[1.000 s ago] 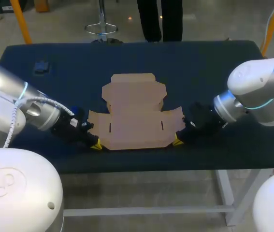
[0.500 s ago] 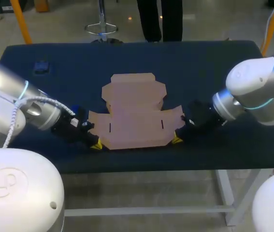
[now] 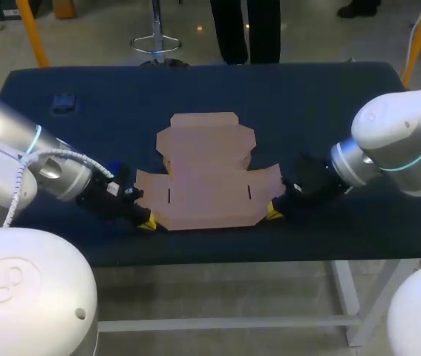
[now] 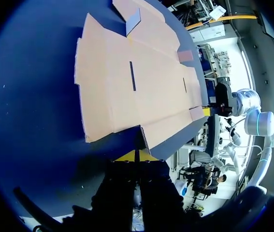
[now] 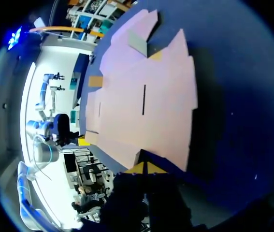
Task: Assemble the packaging by folding the flat box into shape, placing the metal phone stand inside, and closing the box properly
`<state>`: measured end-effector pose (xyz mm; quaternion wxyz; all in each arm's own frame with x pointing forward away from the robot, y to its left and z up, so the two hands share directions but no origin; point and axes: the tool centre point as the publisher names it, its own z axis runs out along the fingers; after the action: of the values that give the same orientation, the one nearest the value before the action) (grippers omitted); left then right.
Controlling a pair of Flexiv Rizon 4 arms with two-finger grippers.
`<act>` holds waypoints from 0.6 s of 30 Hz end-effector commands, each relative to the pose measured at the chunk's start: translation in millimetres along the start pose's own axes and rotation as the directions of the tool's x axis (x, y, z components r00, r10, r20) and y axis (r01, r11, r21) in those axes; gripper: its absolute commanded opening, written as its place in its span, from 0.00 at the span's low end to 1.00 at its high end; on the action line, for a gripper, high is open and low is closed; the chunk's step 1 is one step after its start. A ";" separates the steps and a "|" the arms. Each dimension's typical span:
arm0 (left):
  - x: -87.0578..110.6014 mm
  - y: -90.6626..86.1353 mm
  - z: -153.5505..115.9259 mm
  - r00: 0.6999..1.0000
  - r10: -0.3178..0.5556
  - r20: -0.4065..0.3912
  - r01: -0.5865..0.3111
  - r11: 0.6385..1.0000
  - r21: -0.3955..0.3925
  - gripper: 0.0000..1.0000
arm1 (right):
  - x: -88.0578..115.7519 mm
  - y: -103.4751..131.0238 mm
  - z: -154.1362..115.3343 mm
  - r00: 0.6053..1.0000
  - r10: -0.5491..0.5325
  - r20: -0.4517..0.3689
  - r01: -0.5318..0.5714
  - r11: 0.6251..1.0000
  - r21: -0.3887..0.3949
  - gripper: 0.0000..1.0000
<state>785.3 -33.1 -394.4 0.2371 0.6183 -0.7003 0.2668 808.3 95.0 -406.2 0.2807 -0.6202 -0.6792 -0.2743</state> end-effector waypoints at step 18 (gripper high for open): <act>22.2 -7.8 5.7 0.992 0.045 0.119 -0.041 0.999 -0.034 0.00 | 15.1 3.3 6.8 0.998 -0.046 0.032 0.045 0.999 0.024 0.00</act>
<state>787.1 -49.5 -385.4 0.2048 0.6112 -0.7270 0.2367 810.5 108.4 -401.1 0.2736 -0.6043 -0.6994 -0.2661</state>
